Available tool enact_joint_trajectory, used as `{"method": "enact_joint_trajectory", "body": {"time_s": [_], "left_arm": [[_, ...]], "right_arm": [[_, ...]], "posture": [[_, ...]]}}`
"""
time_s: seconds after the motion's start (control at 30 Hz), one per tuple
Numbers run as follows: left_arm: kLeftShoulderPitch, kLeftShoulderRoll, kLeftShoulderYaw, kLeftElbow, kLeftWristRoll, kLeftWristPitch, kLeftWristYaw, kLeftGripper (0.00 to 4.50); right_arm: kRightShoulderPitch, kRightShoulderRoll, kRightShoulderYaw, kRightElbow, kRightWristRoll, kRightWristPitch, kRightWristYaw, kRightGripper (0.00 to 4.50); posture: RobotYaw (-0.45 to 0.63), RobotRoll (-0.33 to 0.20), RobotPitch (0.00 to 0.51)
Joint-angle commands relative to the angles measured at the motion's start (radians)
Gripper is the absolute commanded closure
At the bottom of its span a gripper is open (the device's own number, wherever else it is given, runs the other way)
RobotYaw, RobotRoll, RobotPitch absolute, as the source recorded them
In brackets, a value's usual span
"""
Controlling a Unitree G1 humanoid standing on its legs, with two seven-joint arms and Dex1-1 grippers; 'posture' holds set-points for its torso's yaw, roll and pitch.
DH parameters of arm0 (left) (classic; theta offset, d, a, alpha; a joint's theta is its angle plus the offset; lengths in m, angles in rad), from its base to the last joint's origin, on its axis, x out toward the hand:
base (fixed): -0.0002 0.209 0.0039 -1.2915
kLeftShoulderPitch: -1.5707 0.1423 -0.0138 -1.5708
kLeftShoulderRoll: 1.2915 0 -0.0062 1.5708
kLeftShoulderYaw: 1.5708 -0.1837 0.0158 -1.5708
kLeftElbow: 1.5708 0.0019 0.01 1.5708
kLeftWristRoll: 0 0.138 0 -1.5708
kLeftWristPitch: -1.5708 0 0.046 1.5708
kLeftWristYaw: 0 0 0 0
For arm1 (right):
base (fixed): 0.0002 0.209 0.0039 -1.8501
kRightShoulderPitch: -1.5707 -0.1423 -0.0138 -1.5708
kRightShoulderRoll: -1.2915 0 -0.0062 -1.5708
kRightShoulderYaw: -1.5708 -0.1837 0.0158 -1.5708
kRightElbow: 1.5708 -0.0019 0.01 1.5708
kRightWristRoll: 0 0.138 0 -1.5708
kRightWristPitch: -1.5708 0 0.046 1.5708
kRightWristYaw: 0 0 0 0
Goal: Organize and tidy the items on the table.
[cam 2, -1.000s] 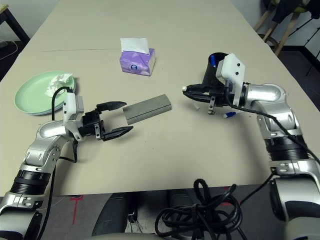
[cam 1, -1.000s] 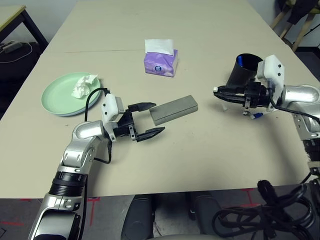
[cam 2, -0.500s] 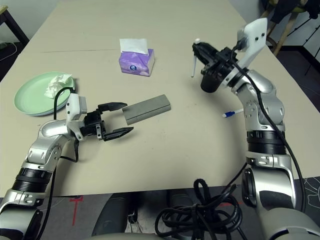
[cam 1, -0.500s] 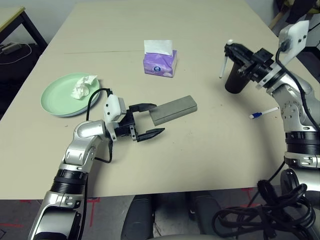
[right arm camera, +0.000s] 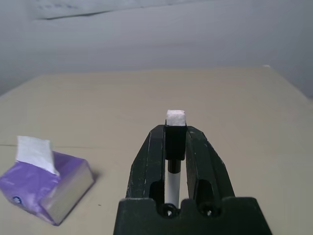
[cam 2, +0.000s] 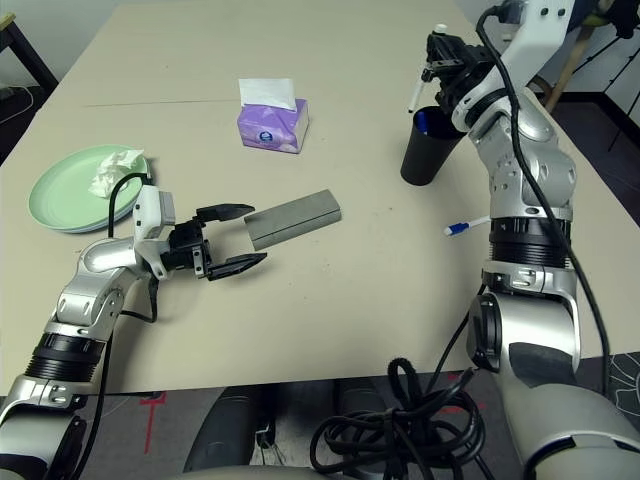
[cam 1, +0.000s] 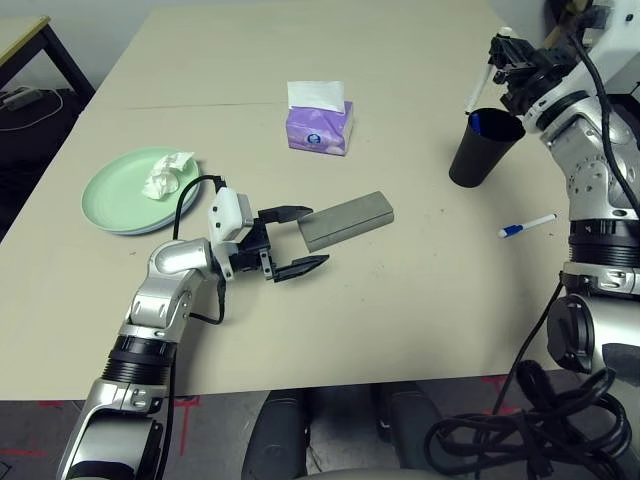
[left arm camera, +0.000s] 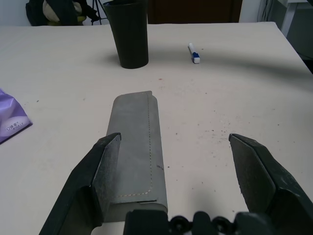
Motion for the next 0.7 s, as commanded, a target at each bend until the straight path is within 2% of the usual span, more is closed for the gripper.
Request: {"method": "enact_joint_trajectory", "body": {"time_s": [0.03,0.33,0.7], "left_arm": [[-0.011,0.004,-0.005,0.016,0.01,-0.007,-0.007,0.0],[-0.007,0.007,-0.003,0.009,0.006,-0.003,-0.007,0.0],[0.0,0.007,-0.003,-0.003,0.002,0.007,-0.002,0.0]], "right_arm": [[-0.009,-0.013,0.009,-0.006,-0.02,0.034,-0.021,4.09],[0.012,-0.024,0.033,-0.035,-0.033,0.081,-0.02,4.09],[0.026,-0.034,0.043,-0.067,-0.054,0.122,-0.004,0.03]], "posture": [[-0.01,0.0,0.116],[-0.01,0.0,0.119],[-0.01,0.0,0.12]]}}
